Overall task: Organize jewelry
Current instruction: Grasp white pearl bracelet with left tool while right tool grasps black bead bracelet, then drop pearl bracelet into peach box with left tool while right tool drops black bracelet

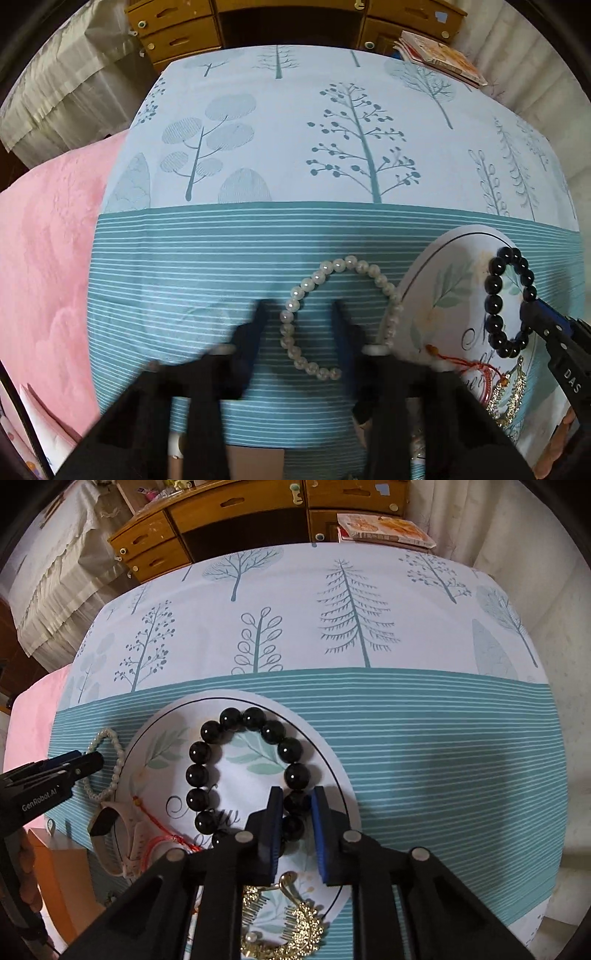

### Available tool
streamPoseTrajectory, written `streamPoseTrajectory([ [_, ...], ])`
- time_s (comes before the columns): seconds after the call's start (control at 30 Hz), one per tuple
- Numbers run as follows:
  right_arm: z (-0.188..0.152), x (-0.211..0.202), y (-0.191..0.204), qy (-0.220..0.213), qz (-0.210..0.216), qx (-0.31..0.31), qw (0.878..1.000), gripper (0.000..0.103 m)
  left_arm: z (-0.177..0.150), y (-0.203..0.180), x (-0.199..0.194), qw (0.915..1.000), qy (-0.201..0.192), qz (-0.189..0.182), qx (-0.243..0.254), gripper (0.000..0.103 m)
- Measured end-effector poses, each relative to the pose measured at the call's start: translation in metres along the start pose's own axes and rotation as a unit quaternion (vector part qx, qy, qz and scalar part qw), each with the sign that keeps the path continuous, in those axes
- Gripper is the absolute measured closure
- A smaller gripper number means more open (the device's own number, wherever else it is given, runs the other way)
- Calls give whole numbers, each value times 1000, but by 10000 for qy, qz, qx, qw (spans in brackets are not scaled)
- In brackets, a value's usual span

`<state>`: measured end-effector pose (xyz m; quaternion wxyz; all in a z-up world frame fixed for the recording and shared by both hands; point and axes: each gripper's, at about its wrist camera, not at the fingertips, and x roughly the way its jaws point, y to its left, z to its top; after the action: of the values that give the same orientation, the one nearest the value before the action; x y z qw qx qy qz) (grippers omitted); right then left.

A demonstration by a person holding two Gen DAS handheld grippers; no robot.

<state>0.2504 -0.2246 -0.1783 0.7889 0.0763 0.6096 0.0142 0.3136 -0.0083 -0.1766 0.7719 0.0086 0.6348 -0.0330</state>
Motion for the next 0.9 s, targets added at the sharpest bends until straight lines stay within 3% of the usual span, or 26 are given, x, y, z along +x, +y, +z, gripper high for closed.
streamPoseTrajectory([
  [0.03,-1,0,0,-22,18,24,10000,88,0,-1,-1,10000,30,-45,-17,97],
  [0.27,-11,-20,0,-344,71,108,9993,88,-10,11,-19,9991,-247,-133,-307,98],
  [0.5,-22,-83,21,-1007,359,-34,9943,88,-33,29,-99,9920,-1035,-564,-456,98],
  [0.73,-49,-143,55,-1553,618,-289,9855,88,-90,54,-171,9833,-1611,-764,-369,98],
  [0.9,-74,-169,84,-1719,1031,-543,9782,88,-139,80,-172,9851,-1464,-858,-284,98],
])
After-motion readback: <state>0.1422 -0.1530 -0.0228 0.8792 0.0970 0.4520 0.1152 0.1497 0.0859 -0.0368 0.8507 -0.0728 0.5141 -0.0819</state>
